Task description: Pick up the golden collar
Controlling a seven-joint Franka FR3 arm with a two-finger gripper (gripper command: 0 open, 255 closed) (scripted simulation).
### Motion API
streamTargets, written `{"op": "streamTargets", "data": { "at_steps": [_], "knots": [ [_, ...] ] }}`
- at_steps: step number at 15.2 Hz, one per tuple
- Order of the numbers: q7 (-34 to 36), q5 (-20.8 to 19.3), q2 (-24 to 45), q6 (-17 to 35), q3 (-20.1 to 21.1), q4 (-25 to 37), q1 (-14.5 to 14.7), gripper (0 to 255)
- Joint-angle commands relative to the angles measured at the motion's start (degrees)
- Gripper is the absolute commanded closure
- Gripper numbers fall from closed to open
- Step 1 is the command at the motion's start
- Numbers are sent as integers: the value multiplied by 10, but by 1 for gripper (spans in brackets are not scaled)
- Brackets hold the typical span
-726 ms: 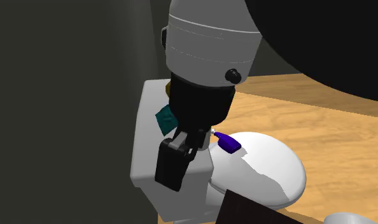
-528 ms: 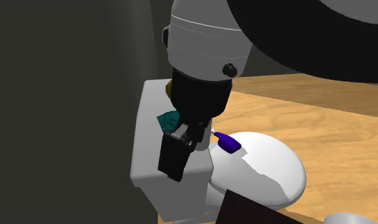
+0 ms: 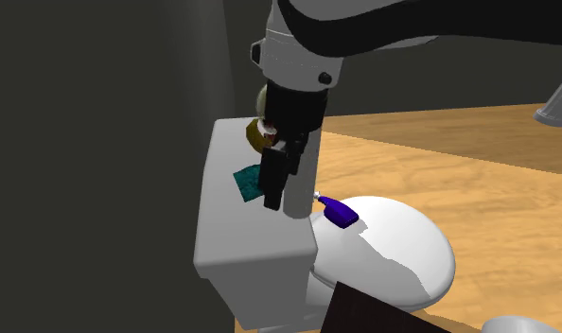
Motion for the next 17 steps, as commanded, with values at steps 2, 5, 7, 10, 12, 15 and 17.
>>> {"op": "streamTargets", "data": {
  "at_steps": [2,5,7,10,12,15,17],
  "knots": [
    [-57,-2,55,10,-39,35,5,0],
    [-116,5,116,17,-78,77,10,0],
    [-157,15,160,19,-104,110,13,0],
    [-221,39,233,17,-140,166,14,0],
    [-264,62,286,11,-161,208,11,0],
    [-329,104,373,-4,-185,281,-5,0],
    [-370,135,433,-21,-194,337,-24,0]
  ]
}}
